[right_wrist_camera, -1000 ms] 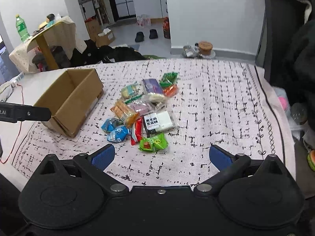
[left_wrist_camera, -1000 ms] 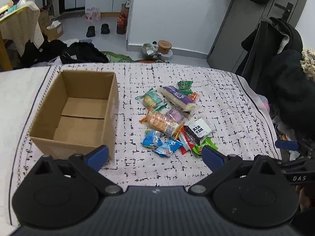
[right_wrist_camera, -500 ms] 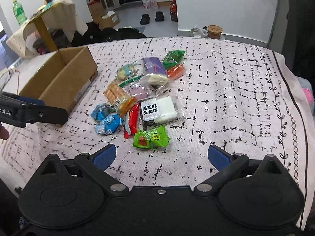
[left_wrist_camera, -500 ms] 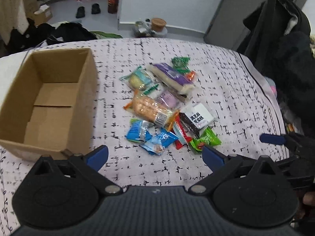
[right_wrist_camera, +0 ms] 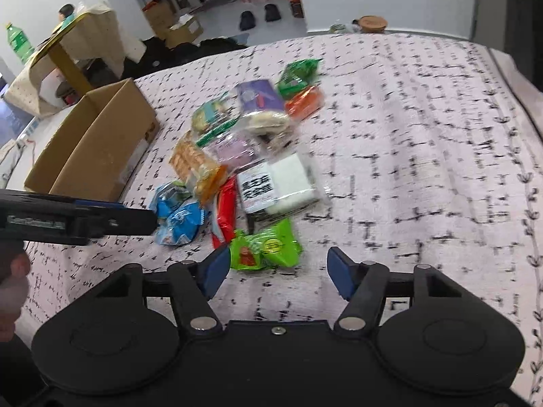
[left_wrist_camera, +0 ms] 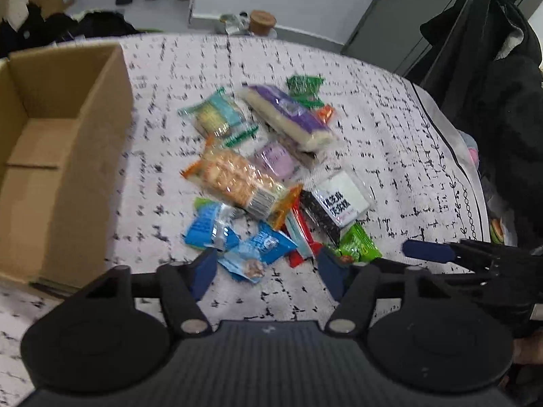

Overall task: Organize snacks
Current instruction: 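Grasp the blue snack packet with the left tool while the right tool grasps the green packet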

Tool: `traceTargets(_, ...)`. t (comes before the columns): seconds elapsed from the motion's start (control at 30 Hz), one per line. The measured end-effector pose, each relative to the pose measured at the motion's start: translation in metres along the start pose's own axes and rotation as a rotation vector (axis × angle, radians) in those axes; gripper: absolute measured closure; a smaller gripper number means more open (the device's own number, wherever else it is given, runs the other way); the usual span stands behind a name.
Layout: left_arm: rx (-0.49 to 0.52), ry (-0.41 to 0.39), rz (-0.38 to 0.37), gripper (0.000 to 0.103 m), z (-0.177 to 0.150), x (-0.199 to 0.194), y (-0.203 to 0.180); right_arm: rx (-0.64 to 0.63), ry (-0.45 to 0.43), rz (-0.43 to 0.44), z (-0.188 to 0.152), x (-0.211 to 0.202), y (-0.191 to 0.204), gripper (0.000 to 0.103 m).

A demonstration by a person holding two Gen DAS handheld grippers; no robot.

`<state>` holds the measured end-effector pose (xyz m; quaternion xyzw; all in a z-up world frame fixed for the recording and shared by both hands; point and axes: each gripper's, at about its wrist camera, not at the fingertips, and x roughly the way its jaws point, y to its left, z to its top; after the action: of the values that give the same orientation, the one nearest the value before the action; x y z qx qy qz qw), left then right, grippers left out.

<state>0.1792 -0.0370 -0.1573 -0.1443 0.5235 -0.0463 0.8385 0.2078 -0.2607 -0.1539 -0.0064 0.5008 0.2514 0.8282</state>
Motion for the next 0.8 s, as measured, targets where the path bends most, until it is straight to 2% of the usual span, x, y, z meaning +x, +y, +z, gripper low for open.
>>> traceTargets(0.03,0.004,0.005,-0.001,0.046,0.000,0.004,0.000,-0.002,0.008,0.000,0.000,0.003,0.000,0.041)
traceTargets(0.37,0.028,0.030,0.020,0.047,0.008,0.036,0.005,-0.034,0.006,0.002,0.011,0.019,0.003,0.043)
traceTargets(0.47,0.032,0.037,0.003,0.047,0.010,0.042,0.006,-0.082,-0.005,-0.066,0.018,0.025,0.007,0.042)
traceTargets(0.57,0.051,0.044,0.015,0.047,0.009,0.045,0.003,-0.043,0.019,0.007,0.019,0.026,0.002,0.043)
traceTargets(0.67,0.039,0.051,0.017,0.047,0.005,0.045,0.004,-0.041,0.024,0.015,0.016,0.026,0.005,0.043)
traceTargets(0.73,0.042,0.051,0.025,0.051,0.001,0.046,0.004,-0.033,0.031,0.008,0.014,0.029,0.004,0.046)
traceTargets(0.8,0.045,0.055,0.033,0.061,-0.003,0.049,0.004,-0.015,0.047,0.010,0.011,0.035,0.002,0.056)
